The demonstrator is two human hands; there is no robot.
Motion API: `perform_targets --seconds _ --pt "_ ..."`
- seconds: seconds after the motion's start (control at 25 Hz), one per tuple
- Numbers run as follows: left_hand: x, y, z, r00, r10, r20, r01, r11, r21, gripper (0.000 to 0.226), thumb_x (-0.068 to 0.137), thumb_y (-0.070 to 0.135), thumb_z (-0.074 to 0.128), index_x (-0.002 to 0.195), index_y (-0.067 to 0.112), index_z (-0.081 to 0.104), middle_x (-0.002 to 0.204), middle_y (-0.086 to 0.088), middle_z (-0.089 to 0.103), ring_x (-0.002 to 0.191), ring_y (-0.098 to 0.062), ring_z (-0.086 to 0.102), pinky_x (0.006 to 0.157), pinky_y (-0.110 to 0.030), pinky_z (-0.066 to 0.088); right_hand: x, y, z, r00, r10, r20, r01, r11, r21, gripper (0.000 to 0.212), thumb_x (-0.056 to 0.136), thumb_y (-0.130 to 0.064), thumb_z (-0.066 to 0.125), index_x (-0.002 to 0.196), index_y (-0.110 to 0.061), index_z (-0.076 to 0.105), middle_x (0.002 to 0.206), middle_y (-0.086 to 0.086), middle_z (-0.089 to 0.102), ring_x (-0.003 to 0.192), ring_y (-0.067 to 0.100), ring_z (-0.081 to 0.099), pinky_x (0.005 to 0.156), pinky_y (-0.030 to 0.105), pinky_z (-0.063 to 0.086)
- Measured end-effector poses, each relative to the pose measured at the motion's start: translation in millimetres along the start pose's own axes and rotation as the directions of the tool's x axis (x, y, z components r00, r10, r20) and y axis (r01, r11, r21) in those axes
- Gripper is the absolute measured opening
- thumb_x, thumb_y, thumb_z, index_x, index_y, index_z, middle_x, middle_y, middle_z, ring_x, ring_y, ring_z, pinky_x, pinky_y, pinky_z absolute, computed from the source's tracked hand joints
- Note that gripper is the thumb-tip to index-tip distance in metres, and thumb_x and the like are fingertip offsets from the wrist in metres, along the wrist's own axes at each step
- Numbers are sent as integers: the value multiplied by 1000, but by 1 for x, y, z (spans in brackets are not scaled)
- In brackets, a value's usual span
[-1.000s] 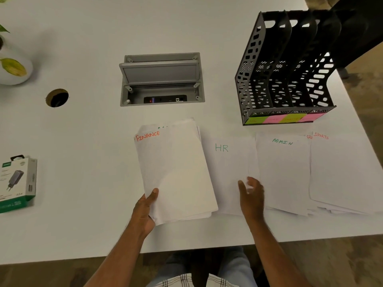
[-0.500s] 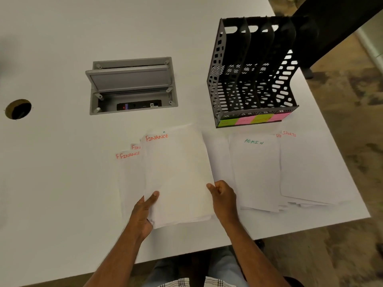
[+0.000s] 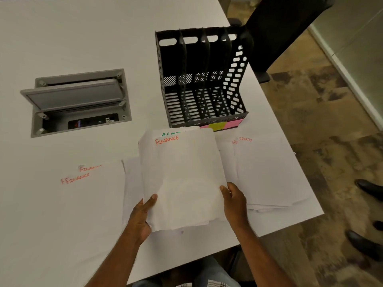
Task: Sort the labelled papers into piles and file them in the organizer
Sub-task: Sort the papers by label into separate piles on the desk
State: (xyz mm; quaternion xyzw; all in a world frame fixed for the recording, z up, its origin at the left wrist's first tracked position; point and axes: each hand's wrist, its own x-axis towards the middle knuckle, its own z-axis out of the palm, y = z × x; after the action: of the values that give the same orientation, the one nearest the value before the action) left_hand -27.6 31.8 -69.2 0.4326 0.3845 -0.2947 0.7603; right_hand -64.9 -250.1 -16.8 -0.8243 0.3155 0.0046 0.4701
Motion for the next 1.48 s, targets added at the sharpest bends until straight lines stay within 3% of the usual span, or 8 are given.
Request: perform_targets --seconds 0.32,0.48,0.6,0.8,1.08,1.24,1.36,1.48 --pt "-3 -6 25 999 2 -44 -6 995 -97 45 71 30 87 114 19 75 118 -9 74 104 -28 73 80 -49 60 37 1 -13 998 39 -41 -36 997 68 17 102 -33 50 87 -28 55 83 -23 58 78 0 56 71 16 42" --pt "-16 20 -26 992 44 -121 -68 976 -207 51 68 30 87 117 23 74 126 -3 71 124 -25 62 111 -52 40 27 -21 25 1000 -16 -1 16 996 83 27 101 -28 53 74 -24 56 66 -13 60 60 1 52 58 17 42" --pt "-24 42 -80 985 34 -168 -82 953 -293 71 65 32 85 132 22 65 138 -3 63 133 -25 53 117 -54 31 -1 -39 78 996 -41 79 37 998 51 29 101 -29 53 72 -25 53 63 -14 54 56 1 48 58 20 41" --pt "-53 80 -163 995 54 -87 -87 892 -444 44 79 28 76 120 13 73 126 -13 70 114 -32 68 84 -58 58 -68 -53 177 984 -95 154 105 993 -60 21 104 -30 48 92 -18 62 88 -6 67 81 10 62 74 27 45" --pt "-85 108 -236 981 130 -141 -173 918 -356 39 82 27 76 120 19 73 126 -8 71 111 -24 70 86 -48 59 -130 -63 254 962 -95 256 138 978 -154 26 103 -20 51 122 -6 62 114 10 68 109 27 64 89 24 43" --pt "-83 105 -242 966 120 -230 -182 946 -269 42 75 26 80 115 18 73 114 -6 76 96 -23 75 68 -39 62 -133 -69 257 938 -46 344 122 972 -201 39 100 -25 55 136 -8 53 128 7 62 118 24 59 100 35 49" --pt "-76 98 -233 959 102 -265 -164 961 -223 42 76 25 80 116 18 70 109 -6 78 100 -27 71 75 -40 58 -123 -79 243 967 -1 255 22 997 -80 35 102 -32 50 133 -15 58 127 4 64 109 14 60 99 30 48" --pt "-69 86 -209 970 77 -232 -122 975 -188 36 78 25 79 112 19 70 102 -4 79 100 -28 69 72 -40 59 -113 -97 221 922 76 380 -159 968 193 23 96 -45 56 115 -34 64 112 -13 71 101 4 66 92 27 54"
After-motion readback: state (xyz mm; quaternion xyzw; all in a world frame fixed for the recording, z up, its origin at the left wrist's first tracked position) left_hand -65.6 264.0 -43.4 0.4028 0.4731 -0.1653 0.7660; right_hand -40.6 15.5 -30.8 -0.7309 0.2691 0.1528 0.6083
